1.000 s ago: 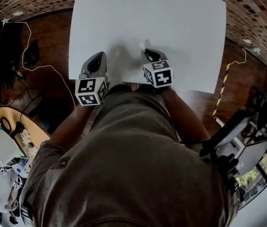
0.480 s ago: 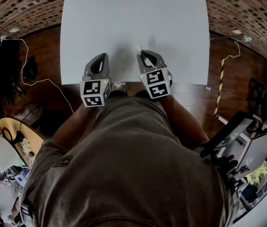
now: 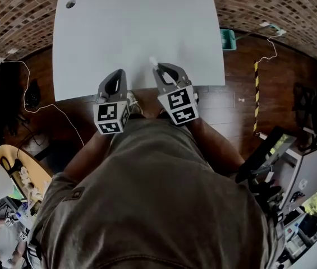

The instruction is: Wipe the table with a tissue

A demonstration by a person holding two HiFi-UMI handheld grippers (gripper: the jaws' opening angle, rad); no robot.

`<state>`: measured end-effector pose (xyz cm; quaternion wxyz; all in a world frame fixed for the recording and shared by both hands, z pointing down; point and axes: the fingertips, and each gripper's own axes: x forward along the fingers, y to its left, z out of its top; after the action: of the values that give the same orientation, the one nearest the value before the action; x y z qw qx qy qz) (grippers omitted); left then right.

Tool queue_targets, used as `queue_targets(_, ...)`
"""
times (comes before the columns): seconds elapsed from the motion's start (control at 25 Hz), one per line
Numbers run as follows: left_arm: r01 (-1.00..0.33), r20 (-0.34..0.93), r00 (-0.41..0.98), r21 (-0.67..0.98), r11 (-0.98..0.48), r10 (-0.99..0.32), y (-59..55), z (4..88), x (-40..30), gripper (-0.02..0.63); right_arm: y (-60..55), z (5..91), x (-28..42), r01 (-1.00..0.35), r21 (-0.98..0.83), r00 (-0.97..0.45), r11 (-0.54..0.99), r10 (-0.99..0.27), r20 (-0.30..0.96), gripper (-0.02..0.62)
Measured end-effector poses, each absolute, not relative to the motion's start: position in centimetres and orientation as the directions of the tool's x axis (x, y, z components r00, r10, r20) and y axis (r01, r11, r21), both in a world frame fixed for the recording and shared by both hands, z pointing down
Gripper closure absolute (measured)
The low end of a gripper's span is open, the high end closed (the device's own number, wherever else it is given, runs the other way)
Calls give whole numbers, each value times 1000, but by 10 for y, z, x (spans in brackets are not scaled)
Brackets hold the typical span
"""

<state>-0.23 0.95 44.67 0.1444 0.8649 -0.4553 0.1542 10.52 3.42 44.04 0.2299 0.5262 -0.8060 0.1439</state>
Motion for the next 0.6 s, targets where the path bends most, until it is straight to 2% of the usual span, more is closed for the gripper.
queue_targets(0.28, -859, 390, 488, 56, -509, -781, 65, 437, 32, 604, 92, 428, 142, -910, -26, -374, 413, -793, 481, 535)
queue_targets(0.6, -857, 362, 491, 38, -514, -792, 91, 424, 25, 604, 120, 416, 146, -924, -39, -356, 381, -818, 453, 535)
